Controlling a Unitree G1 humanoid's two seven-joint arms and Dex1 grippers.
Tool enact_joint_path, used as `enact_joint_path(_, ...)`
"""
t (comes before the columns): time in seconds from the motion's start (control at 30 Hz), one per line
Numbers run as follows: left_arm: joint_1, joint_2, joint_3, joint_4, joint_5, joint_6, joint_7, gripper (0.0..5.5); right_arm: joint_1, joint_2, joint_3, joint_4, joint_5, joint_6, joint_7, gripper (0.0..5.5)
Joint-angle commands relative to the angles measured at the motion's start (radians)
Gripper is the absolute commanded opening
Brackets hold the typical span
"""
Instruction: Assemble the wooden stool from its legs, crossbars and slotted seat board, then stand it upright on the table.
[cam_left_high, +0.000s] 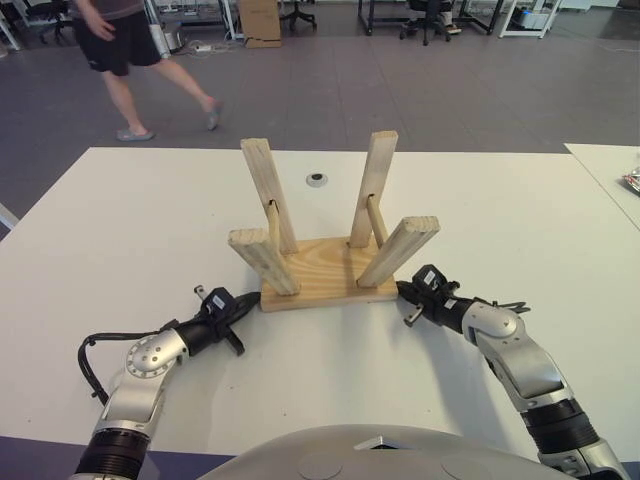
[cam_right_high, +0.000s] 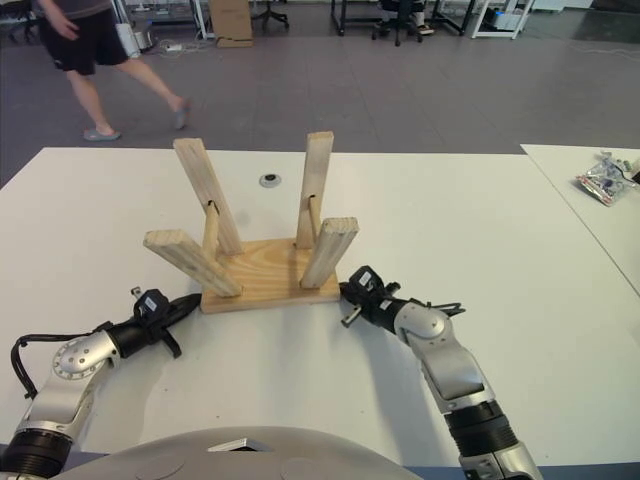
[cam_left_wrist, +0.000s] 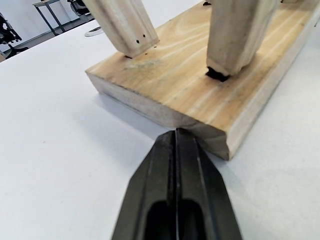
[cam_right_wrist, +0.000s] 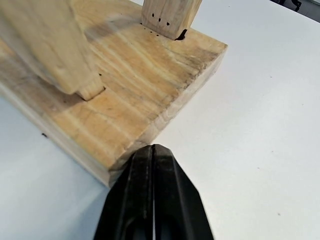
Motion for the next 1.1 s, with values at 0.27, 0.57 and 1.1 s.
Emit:
enact_joint_path(0.27,-0.06,-0.002,-0.065,-0.113,0.0,0.101,-0.031,0.04,0.007,-0.058,0.022,-0.172,0.151,0.112,0.173,0.0)
enact_joint_path(0.57,-0.046,0.119,0.003,-0.469,-0.179,0.35,-0.108,0.04,-0.041,-0.176,-0.112,-0.36,0.304,0.281,0.271,0.0)
enact_joint_path(1.1,-0.058,0.11,0.047,-0.61,-0.321,0.508,-0.119,0.0,-0.103,-0.181,-0.269,-0.438,0.536,0.531,0.233,0.22)
